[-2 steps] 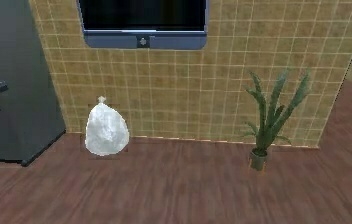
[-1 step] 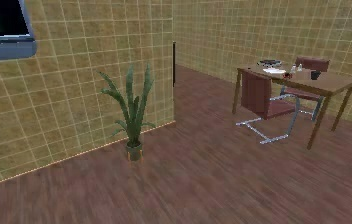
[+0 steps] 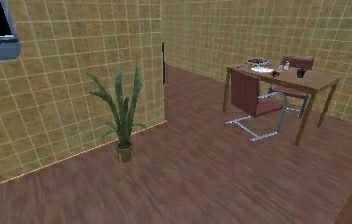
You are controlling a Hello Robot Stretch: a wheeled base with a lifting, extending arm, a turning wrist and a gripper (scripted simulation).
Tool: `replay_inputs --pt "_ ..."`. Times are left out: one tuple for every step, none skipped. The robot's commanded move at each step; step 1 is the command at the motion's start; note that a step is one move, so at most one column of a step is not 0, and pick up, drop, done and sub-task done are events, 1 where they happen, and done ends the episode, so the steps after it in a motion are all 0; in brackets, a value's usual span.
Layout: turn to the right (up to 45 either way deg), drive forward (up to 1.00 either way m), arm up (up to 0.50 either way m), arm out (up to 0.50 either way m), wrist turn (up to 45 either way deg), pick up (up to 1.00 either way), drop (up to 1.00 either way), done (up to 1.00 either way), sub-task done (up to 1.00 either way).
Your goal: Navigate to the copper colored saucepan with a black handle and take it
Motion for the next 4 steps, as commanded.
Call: replay_inputs --pt "12.0 0.0 0.0 0.0 0.0 0.0 0.0 0.0 0.0" --pt "0.0 1.0 0.0 0.0 0.0 0.0 0.0 0.0 0.0" --pt "0.0 0.15 0.0 0.0 0.0 0.0 0.0 0.0 0.0" --pt "-15.0 0.0 0.0 0.0 0.0 0.0 0.0 0.0 0.0"
